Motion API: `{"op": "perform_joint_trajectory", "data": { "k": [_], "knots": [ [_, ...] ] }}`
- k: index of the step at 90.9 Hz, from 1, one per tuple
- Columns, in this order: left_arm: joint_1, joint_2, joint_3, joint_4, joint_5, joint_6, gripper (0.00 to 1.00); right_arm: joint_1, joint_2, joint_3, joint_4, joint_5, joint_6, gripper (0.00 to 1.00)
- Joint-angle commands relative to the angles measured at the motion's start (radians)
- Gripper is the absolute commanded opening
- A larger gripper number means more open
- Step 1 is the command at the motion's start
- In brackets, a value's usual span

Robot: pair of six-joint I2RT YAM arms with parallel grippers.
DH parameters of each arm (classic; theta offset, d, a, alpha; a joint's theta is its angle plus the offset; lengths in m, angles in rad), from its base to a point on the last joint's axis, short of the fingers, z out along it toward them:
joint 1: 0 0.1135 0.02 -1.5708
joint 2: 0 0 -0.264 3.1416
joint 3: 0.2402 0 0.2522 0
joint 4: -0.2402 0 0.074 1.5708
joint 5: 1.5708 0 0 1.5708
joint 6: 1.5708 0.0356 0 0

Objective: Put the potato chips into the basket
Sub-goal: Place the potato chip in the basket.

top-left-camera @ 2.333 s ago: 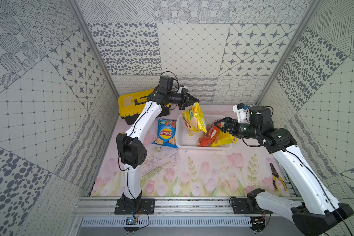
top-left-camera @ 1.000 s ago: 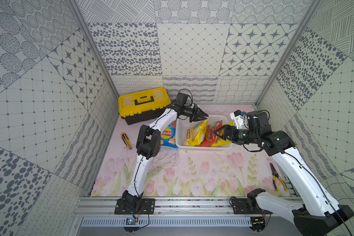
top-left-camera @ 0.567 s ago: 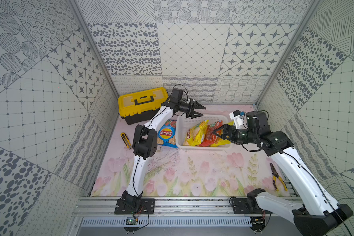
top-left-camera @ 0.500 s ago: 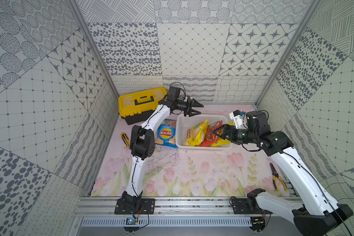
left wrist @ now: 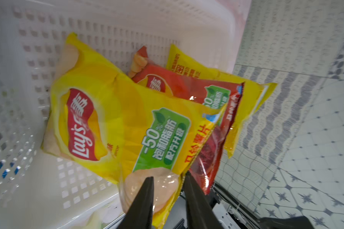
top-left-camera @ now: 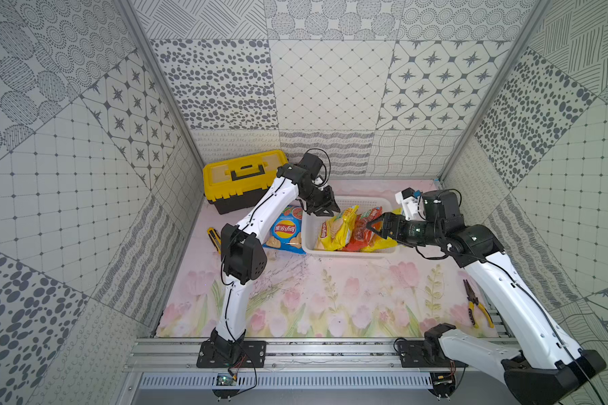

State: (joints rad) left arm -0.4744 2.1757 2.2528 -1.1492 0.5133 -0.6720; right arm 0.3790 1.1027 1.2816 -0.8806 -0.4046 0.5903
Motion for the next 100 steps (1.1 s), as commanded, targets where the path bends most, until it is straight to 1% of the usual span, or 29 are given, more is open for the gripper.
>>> {"op": "perform_joint_trajectory", "data": {
  "k": [1, 6, 14, 25, 34, 62, 73, 100],
  "knots": [
    [-0.032, 0.008, -0.015, -0.257, -0.359, 0.161, 0.27, 0.001, -0.011, 0.005, 0.018, 0.023, -0.014, 0.92],
    [-0.034, 0.006, -0.015, -0.263, -0.388, 0.161, 0.24, 0.001, -0.021, -0.003, 0.017, 0.025, -0.014, 0.92],
    [-0.036, -0.002, -0.02, -0.267, -0.422, 0.158, 0.22, 0.001, -0.031, -0.013, 0.016, 0.026, -0.012, 0.92],
    [-0.036, -0.01, -0.041, -0.278, -0.496, 0.162, 0.14, 0.001, -0.036, -0.015, 0.016, 0.024, -0.007, 0.92],
    [-0.04, 0.006, -0.042, -0.289, -0.514, 0.171, 0.08, 0.001, -0.038, -0.007, 0.015, 0.023, -0.006, 0.92],
    [-0.065, 0.106, 0.041, -0.312, -0.582, 0.182, 0.08, 0.001, -0.05, -0.012, 0.015, 0.007, -0.005, 0.92],
    [-0.076, 0.128, 0.051, -0.311, -0.606, 0.186, 0.08, 0.001, -0.062, -0.019, 0.015, 0.013, -0.005, 0.93],
    [-0.096, 0.176, 0.032, -0.269, -0.572, 0.179, 0.07, 0.001, -0.062, 0.001, 0.016, 0.003, -0.001, 0.93]
  ]
}}
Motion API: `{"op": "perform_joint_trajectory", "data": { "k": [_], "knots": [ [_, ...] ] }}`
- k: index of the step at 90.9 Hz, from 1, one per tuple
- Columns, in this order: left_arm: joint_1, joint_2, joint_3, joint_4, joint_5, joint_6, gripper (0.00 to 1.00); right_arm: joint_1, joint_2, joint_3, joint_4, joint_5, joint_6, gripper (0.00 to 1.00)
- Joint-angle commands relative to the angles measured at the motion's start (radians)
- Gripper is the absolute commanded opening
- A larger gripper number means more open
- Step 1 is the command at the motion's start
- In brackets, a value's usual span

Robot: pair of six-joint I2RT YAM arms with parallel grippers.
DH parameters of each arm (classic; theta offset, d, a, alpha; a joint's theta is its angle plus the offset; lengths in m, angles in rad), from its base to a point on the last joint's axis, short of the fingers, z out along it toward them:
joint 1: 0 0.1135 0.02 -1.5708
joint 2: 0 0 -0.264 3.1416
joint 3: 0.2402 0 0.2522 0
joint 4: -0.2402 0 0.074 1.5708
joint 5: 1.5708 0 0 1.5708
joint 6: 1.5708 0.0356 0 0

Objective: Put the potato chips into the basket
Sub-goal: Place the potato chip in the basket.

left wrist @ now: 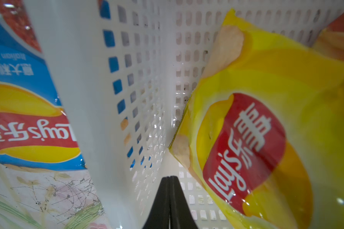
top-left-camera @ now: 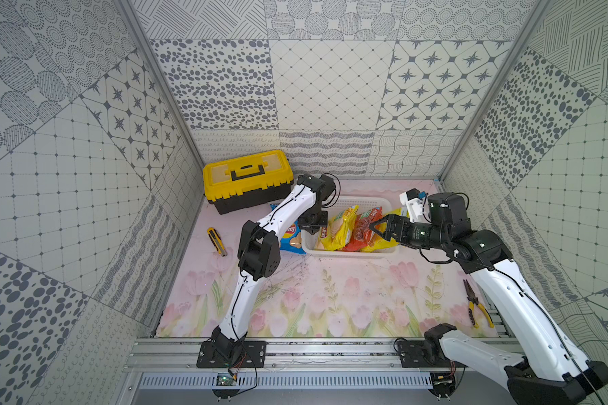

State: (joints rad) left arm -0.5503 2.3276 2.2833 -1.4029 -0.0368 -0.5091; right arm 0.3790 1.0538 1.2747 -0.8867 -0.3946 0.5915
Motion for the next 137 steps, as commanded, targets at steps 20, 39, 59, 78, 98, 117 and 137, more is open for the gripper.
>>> {"op": "perform_joint_trajectory", "data": {
  "k": [20, 39, 59, 78, 98, 117, 137],
  "knots": [
    [-0.039, 0.048, -0.01, 0.038, 0.079, -0.001, 0.06, 0.001, -0.013, 0.01, 0.038, -0.019, 0.013, 0.92],
    [-0.042, 0.032, -0.069, 0.139, 0.206, -0.039, 0.06, 0.001, -0.015, 0.009, 0.047, -0.024, 0.02, 0.92],
    [-0.042, -0.013, -0.173, 0.287, 0.361, -0.097, 0.06, 0.001, -0.016, 0.01, 0.051, -0.027, 0.022, 0.92],
    [-0.04, -0.059, -0.278, 0.446, 0.501, -0.152, 0.07, 0.001, -0.016, 0.007, 0.052, -0.029, 0.019, 0.93],
    [-0.028, -0.111, -0.389, 0.614, 0.607, -0.229, 0.07, 0.001, -0.017, -0.004, 0.067, -0.039, 0.027, 0.92],
    [-0.024, -0.117, -0.392, 0.584, 0.59, -0.214, 0.07, 0.001, -0.018, -0.003, 0.071, -0.041, 0.025, 0.93],
    [-0.019, -0.154, -0.372, 0.428, 0.46, -0.144, 0.08, 0.001, -0.012, -0.001, 0.08, -0.043, 0.027, 0.93]
  ]
}}
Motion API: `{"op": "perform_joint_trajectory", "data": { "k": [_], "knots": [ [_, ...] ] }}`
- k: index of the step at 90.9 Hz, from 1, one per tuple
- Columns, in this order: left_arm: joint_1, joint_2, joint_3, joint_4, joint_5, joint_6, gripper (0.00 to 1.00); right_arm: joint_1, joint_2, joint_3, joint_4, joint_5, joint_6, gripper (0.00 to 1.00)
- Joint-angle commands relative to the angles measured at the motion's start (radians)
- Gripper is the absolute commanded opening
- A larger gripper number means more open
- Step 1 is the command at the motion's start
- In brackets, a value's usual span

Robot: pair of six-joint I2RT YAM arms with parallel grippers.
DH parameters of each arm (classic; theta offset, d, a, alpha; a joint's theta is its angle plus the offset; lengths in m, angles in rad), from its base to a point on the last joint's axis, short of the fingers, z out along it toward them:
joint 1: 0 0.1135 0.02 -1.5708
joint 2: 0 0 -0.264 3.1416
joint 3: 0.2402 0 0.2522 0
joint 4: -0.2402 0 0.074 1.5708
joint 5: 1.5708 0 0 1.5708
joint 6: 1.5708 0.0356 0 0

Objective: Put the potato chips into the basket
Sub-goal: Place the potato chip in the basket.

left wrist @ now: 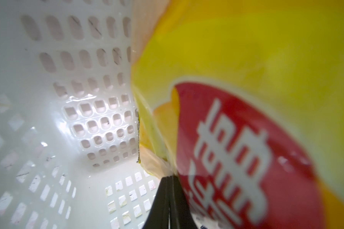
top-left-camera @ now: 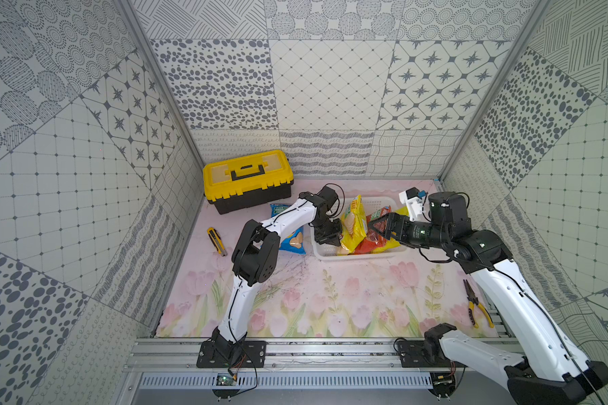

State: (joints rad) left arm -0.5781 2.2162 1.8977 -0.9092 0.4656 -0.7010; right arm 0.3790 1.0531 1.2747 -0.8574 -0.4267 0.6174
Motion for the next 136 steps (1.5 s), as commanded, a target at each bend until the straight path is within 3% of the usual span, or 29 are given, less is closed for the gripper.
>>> {"op": "perform_joint_trajectory", "data": {
  "k": [1, 46, 59, 72, 87, 103, 115, 136],
  "knots": [
    [0.009, -0.046, 0.013, -0.071, -0.048, 0.05, 0.08, 0.001, -0.012, -0.001, 0.052, -0.011, 0.001, 0.93],
    [0.008, -0.219, -0.069, -0.164, -0.135, 0.085, 0.1, 0.001, 0.001, 0.008, 0.078, -0.023, 0.014, 0.93],
    [0.015, -0.327, -0.09, -0.182, -0.188, 0.078, 0.13, 0.001, 0.0, 0.014, 0.083, -0.027, 0.021, 0.93],
    [0.06, -0.529, -0.283, -0.061, -0.194, -0.012, 0.25, 0.003, 0.0, 0.017, 0.098, -0.03, 0.024, 0.93],
    [0.123, -0.786, -0.616, 0.144, -0.25, -0.183, 0.39, 0.032, 0.026, 0.006, 0.159, -0.037, 0.044, 0.93],
    [0.197, -0.967, -0.882, 0.301, -0.302, -0.36, 0.42, 0.117, 0.09, 0.052, 0.183, -0.006, 0.044, 0.93],
    [0.267, -1.029, -1.024, 0.416, -0.328, -0.454, 0.45, 0.157, 0.121, 0.079, 0.191, 0.012, 0.043, 0.93],
    [0.381, -1.038, -1.108, 0.533, -0.379, -0.527, 0.49, 0.169, 0.127, 0.068, 0.206, 0.017, 0.05, 0.93]
  ]
}}
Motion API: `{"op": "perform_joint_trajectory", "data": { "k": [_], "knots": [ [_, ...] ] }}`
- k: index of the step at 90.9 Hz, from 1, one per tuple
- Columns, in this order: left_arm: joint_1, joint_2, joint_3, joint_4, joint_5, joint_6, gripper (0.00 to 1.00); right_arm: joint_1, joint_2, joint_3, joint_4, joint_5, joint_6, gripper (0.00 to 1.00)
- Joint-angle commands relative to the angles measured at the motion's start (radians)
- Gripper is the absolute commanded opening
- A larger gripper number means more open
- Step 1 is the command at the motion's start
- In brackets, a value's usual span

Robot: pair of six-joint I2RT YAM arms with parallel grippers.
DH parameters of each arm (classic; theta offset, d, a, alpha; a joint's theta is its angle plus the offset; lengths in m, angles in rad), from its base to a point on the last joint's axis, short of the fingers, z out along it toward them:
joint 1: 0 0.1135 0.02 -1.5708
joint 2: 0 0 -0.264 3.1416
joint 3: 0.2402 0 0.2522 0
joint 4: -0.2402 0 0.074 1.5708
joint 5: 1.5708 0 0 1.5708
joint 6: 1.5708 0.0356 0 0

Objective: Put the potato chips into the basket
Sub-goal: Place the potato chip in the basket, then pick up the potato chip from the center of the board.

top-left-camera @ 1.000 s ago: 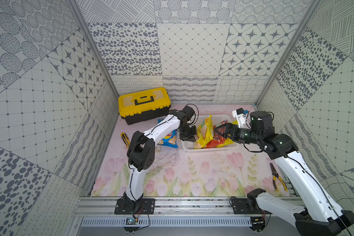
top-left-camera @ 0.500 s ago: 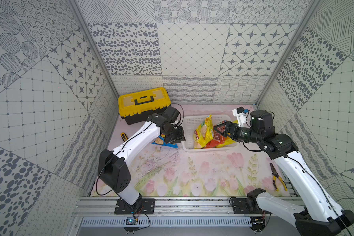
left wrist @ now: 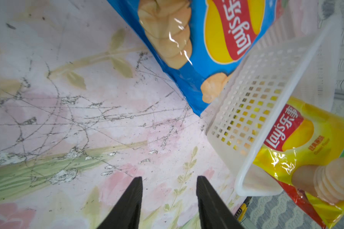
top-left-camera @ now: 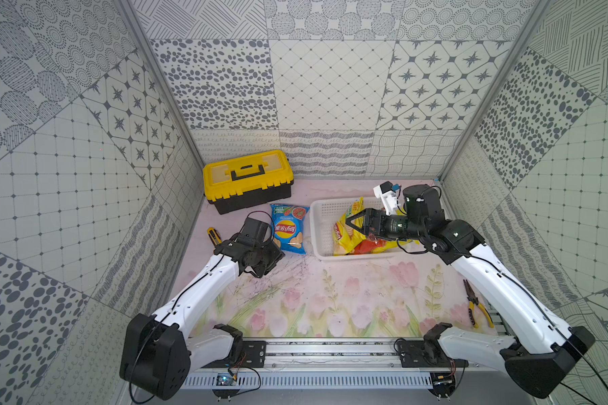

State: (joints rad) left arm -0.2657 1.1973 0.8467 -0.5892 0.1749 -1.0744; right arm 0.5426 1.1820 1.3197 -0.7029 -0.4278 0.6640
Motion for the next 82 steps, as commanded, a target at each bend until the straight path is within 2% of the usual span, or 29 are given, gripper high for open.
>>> {"op": "perform_joint_trajectory", "data": {
  "k": [1, 29, 50, 82],
  "knots": [
    [0.071, -0.019, -0.061, 0.216, -0.093, -0.155, 0.48, 0.005, -0.002, 0.022, 0.053, 0.018, 0.004, 0.93],
    [0.15, -0.013, -0.157, 0.349, -0.213, -0.21, 0.5, 0.005, 0.0, 0.014, 0.052, 0.017, -0.005, 0.93],
    [0.22, 0.052, -0.205, 0.49, -0.193, -0.259, 0.5, 0.005, 0.016, 0.017, 0.052, 0.013, -0.007, 0.93],
    [0.226, 0.21, -0.134, 0.623, -0.142, -0.276, 0.5, 0.005, 0.03, 0.021, 0.052, 0.013, -0.009, 0.93]
  ]
}}
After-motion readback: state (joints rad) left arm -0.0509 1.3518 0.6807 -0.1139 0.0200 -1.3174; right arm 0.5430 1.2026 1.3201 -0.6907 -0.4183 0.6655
